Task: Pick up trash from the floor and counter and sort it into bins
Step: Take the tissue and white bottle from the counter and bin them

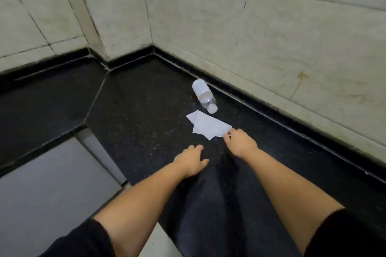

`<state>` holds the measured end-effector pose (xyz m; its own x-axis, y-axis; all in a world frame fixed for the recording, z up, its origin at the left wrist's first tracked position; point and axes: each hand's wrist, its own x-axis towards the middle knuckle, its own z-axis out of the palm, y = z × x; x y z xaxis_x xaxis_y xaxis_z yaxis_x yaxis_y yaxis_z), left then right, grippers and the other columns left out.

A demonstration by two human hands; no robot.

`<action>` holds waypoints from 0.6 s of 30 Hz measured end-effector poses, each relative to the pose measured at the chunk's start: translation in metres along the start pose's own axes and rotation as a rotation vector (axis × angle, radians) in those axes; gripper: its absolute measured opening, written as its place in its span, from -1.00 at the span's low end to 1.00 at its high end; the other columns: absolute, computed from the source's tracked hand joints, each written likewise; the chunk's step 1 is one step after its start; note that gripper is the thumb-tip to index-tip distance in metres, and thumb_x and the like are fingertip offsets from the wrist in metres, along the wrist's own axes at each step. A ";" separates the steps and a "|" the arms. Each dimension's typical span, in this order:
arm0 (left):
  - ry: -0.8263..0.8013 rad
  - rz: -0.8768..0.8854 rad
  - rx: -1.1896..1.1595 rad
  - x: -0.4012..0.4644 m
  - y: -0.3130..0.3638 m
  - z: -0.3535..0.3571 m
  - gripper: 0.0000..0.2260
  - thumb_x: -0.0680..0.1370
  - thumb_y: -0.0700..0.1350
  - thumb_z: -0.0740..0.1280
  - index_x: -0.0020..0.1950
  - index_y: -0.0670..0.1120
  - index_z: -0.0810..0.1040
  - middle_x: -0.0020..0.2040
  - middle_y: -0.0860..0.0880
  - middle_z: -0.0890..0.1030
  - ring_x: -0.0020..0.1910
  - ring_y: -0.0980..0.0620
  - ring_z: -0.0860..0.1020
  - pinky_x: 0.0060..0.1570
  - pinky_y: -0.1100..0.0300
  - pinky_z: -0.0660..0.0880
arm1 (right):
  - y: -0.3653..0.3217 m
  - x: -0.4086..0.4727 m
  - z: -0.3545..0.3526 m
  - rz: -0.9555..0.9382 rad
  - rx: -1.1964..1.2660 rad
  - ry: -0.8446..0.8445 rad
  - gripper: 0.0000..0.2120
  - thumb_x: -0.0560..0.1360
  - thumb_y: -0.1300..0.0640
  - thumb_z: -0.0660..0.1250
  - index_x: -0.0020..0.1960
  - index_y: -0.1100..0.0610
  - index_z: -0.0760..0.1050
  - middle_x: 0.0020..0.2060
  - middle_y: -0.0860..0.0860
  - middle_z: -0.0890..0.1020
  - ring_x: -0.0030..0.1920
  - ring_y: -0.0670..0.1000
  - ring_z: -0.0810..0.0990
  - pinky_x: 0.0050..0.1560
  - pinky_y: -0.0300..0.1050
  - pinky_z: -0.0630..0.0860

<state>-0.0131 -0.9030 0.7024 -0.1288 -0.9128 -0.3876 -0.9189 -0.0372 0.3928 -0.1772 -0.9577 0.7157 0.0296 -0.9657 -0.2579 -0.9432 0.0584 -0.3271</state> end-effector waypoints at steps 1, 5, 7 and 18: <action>0.009 -0.008 0.002 0.020 0.000 -0.004 -0.50 0.58 0.09 0.21 0.47 -0.04 0.23 0.37 -0.16 0.38 0.36 -0.18 0.39 0.30 -0.08 0.42 | -0.004 0.021 -0.002 -0.003 0.017 0.020 -0.58 0.62 -0.04 0.03 0.36 0.17 0.35 0.29 0.20 0.43 0.27 0.24 0.47 0.22 0.08 0.43; 0.087 -0.001 0.045 0.095 0.005 -0.015 -0.45 0.56 0.12 0.23 0.48 -0.05 0.19 0.42 -0.14 0.29 0.39 -0.15 0.30 0.27 -0.11 0.42 | -0.018 0.100 -0.005 -0.045 0.048 0.124 -0.56 0.60 -0.01 0.14 0.42 0.13 0.24 0.36 0.17 0.33 0.32 0.22 0.40 0.15 0.10 0.46; 0.091 -0.015 0.074 0.130 0.007 -0.014 -0.37 0.52 0.20 0.23 0.50 -0.01 0.14 0.49 -0.12 0.18 0.47 -0.13 0.19 0.34 -0.13 0.33 | -0.028 0.134 -0.001 -0.072 0.070 0.164 -0.57 0.58 -0.02 0.19 0.39 0.13 0.25 0.36 0.16 0.32 0.30 0.20 0.39 0.08 0.09 0.48; 0.239 0.092 0.241 0.176 -0.006 0.007 -0.71 0.53 -0.25 0.19 0.25 -0.12 0.39 0.16 -0.13 0.43 0.15 -0.13 0.41 0.04 0.06 0.40 | -0.023 0.195 0.043 -0.090 0.176 0.201 -0.65 0.50 0.08 0.32 0.18 0.22 0.32 0.16 0.19 0.46 0.10 0.22 0.53 -0.06 0.09 0.51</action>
<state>-0.0326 -1.0605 0.6259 -0.1509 -0.9782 -0.1426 -0.9728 0.1212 0.1976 -0.1355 -1.1361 0.6336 0.0281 -0.9988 -0.0408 -0.8670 -0.0040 -0.4982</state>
